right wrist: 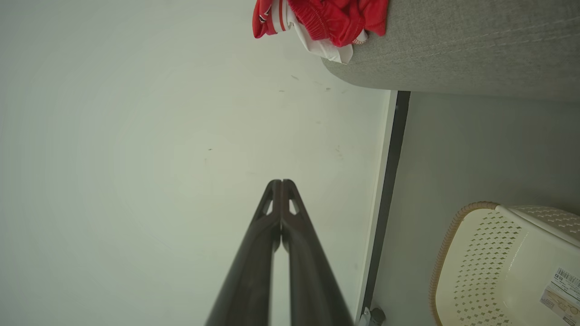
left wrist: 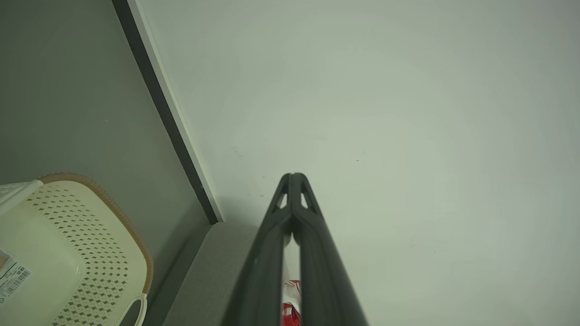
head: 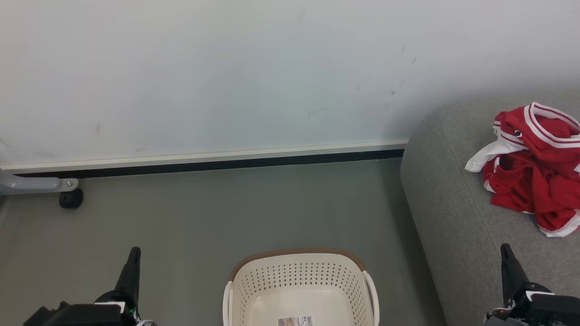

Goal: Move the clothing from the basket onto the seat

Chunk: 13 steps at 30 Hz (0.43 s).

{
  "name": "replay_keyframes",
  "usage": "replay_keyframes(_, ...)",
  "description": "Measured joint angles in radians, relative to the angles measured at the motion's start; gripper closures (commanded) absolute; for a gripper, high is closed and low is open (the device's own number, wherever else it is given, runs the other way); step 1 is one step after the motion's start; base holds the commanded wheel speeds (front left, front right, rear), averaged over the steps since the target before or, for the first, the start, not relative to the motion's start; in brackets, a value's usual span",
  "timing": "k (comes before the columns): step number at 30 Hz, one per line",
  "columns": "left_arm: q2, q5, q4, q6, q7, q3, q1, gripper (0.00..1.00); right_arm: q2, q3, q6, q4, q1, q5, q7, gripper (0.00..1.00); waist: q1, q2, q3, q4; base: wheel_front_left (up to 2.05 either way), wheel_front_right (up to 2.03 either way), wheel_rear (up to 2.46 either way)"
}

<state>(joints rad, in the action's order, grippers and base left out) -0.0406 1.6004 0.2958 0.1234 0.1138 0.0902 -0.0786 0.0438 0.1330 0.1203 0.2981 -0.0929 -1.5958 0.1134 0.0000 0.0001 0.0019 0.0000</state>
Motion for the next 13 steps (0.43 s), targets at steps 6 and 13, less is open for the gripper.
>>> replay_keyframes(6,0.000,0.000,0.000,0.000,0.000,0.000,0.000,1.00,0.000,0.000,0.000,0.000,0.000,0.000,0.000,1.00,0.0000,0.0000,0.000,0.000,0.00,0.00,0.00)
replay_keyframes(13,0.000,0.000,0.000,0.000,0.000,0.000,0.000,1.00,0.000,0.000,0.000,0.000,0.000,0.000,0.000,1.00,0.0000,0.0000,0.000,0.000,0.00,0.00,0.00)
